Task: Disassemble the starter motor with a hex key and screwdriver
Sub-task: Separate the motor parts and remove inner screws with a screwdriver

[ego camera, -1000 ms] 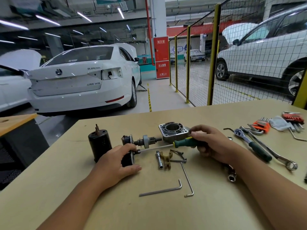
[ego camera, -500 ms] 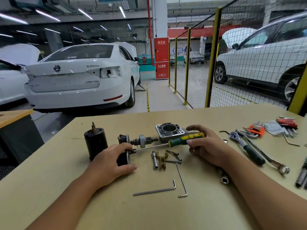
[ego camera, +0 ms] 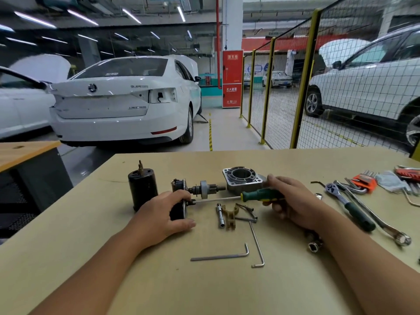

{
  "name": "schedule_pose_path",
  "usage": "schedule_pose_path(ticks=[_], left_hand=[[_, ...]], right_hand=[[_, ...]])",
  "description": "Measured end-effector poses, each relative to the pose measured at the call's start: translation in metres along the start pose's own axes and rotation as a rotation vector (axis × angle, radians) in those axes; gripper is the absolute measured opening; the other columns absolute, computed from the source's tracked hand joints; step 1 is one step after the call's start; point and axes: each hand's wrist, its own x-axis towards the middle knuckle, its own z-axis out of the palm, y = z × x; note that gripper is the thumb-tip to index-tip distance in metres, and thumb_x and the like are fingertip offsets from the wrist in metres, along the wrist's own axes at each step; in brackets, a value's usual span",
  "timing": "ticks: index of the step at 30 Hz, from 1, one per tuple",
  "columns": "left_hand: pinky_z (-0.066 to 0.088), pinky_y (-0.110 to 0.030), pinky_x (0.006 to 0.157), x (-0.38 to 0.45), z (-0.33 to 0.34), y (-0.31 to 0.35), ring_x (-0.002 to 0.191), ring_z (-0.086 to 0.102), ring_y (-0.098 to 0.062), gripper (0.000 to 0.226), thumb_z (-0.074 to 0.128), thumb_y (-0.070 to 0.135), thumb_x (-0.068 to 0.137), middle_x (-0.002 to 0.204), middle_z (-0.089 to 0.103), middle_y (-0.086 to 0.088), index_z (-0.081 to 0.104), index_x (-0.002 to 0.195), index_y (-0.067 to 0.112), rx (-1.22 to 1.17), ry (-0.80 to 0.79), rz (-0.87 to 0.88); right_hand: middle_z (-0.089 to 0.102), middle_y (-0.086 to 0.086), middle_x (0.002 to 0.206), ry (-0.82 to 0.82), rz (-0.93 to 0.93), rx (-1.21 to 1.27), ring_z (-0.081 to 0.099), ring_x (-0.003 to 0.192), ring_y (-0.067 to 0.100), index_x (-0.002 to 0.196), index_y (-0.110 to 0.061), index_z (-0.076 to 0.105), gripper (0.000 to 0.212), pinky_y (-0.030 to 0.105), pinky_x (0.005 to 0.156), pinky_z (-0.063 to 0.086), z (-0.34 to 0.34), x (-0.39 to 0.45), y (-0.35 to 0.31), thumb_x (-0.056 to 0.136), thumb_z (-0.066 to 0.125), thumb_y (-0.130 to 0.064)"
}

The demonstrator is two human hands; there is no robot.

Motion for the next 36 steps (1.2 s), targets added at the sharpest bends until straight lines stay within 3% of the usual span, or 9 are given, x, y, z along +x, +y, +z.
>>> schedule_pose_path(ticks=[2,6,12,15,18,23,28,33,36], left_hand=[[0.055,-0.036,0.086,0.0,0.0,-0.001,0.095,0.063,-0.006,0.063,0.061,0.088,0.066,0.114,0.061,0.02,0.043,0.122,0.063,0.001,0.007,0.006],[0.055,-0.035,0.086,0.001,0.001,-0.001,0.093,0.063,-0.005,0.059,0.062,0.087,0.067,0.113,0.061,0.021,0.044,0.119,0.065,0.002,0.008,0.013],[0.055,-0.035,0.086,0.002,0.0,0.0,0.094,0.063,-0.007,0.062,0.063,0.085,0.066,0.111,0.061,0.019,0.044,0.12,0.062,-0.003,0.012,0.012],[0.054,-0.035,0.086,0.001,0.0,0.0,0.094,0.063,-0.007,0.062,0.062,0.085,0.066,0.112,0.061,0.02,0.043,0.12,0.062,-0.002,0.013,0.017],[0.055,-0.035,0.086,0.001,0.0,0.0,0.095,0.062,-0.007,0.064,0.062,0.086,0.066,0.113,0.061,0.019,0.043,0.122,0.062,-0.003,0.008,0.014],[0.055,-0.037,0.087,0.0,-0.002,0.0,0.097,0.062,-0.008,0.063,0.063,0.085,0.067,0.114,0.061,0.019,0.044,0.122,0.061,-0.023,-0.002,0.019],[0.055,-0.037,0.086,-0.001,-0.002,-0.001,0.096,0.062,-0.009,0.062,0.063,0.084,0.067,0.112,0.06,0.018,0.045,0.121,0.06,-0.025,0.002,0.025],[0.054,-0.037,0.088,-0.001,-0.001,-0.003,0.099,0.06,-0.006,0.063,0.062,0.085,0.067,0.112,0.06,0.019,0.045,0.122,0.061,-0.022,0.006,0.023],[0.055,-0.037,0.088,-0.001,-0.001,-0.004,0.1,0.059,-0.005,0.062,0.063,0.085,0.067,0.113,0.06,0.02,0.046,0.122,0.061,-0.025,0.009,0.023]], right_hand=[[0.067,0.021,0.086,-0.008,0.0,-0.021,0.048,0.052,0.017,0.115,-0.008,0.065,0.048,0.026,0.045,0.04,-0.004,0.0,0.0,0.082,0.073,-0.043],[0.06,0.019,0.095,-0.111,-0.031,0.263,0.05,0.061,0.02,0.112,-0.007,0.065,0.05,0.031,0.055,0.042,-0.006,-0.001,0.003,0.067,0.08,0.004],[0.067,0.021,0.083,0.025,0.048,0.053,0.046,0.051,0.016,0.106,-0.012,0.068,0.041,0.027,0.044,0.04,0.0,0.002,-0.001,0.088,0.068,-0.049],[0.064,0.02,0.09,-0.055,0.013,0.135,0.046,0.055,0.018,0.101,-0.012,0.07,0.027,0.028,0.048,0.042,-0.005,0.001,0.001,0.079,0.08,-0.023],[0.06,0.018,0.1,-0.071,-0.029,0.272,0.049,0.063,0.019,0.108,-0.011,0.068,0.047,0.031,0.056,0.046,-0.005,0.002,0.005,0.065,0.083,0.004],[0.067,0.022,0.087,-0.006,0.011,0.02,0.047,0.053,0.017,0.111,-0.008,0.065,0.05,0.026,0.045,0.04,0.001,0.001,-0.001,0.08,0.072,-0.046],[0.064,0.016,0.096,-0.128,-0.027,0.138,0.048,0.063,0.021,0.11,-0.011,0.069,0.046,0.032,0.057,0.045,-0.009,-0.001,0.003,0.068,0.085,-0.001],[0.068,0.017,0.089,-0.008,0.032,-0.1,0.053,0.054,0.017,0.108,-0.018,0.068,0.036,0.027,0.046,0.044,-0.002,0.0,0.0,0.087,0.07,-0.049],[0.068,0.014,0.079,-0.063,0.022,-0.09,0.044,0.05,0.016,0.102,-0.016,0.064,0.037,0.024,0.043,0.038,-0.008,0.001,0.0,0.081,0.077,-0.043]])
